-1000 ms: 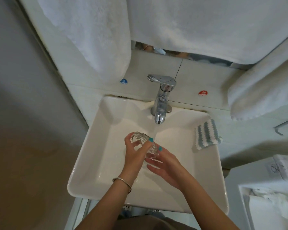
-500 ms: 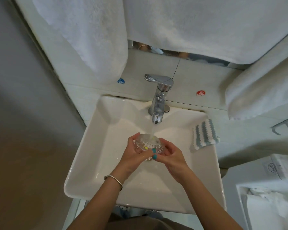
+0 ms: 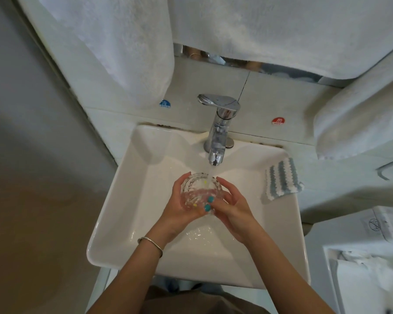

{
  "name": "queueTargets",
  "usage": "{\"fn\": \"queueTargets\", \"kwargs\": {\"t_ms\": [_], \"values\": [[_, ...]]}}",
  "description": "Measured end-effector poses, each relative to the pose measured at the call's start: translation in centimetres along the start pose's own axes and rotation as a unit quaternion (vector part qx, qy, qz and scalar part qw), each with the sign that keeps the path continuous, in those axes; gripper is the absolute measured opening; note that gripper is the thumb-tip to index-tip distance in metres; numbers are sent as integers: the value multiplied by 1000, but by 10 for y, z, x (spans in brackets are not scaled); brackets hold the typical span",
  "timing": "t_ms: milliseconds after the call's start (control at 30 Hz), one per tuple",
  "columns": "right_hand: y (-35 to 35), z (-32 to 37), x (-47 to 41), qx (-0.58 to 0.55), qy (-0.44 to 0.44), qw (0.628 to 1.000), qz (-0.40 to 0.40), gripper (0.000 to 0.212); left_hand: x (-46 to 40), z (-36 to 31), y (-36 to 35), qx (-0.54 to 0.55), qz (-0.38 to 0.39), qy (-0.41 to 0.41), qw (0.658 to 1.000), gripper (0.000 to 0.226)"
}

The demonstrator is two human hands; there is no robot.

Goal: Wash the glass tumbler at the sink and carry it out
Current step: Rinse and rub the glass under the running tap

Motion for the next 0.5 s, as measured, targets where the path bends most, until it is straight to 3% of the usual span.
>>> {"fn": "queueTargets", "kwargs": {"t_ms": [133,333,433,500], "values": [[-10,-2,-5,47,15,997,-63,60,-2,-1,4,-13,9,-6,1000,95],[-24,-3,-10,70,30,982,-175,36,1,-2,3,-32,19,-7,999,92],[-22,-5,-10,47,22,984,-168,17,3,-3,5,-31,7,-12,999,92],[-21,-4,-8,56,28,988,-144,16,4,-4,7,-38,6,-14,999,92]]}}
Point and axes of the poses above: each hand's wrist, its own x-axis away from the middle knuckle, its own y-axis out of the back of the hand, z = x × y, the point moved 2 cm from there along -x, towards the middle knuckle, and after that the axes turned 5 degrees about -x, right-handed, at the moved point
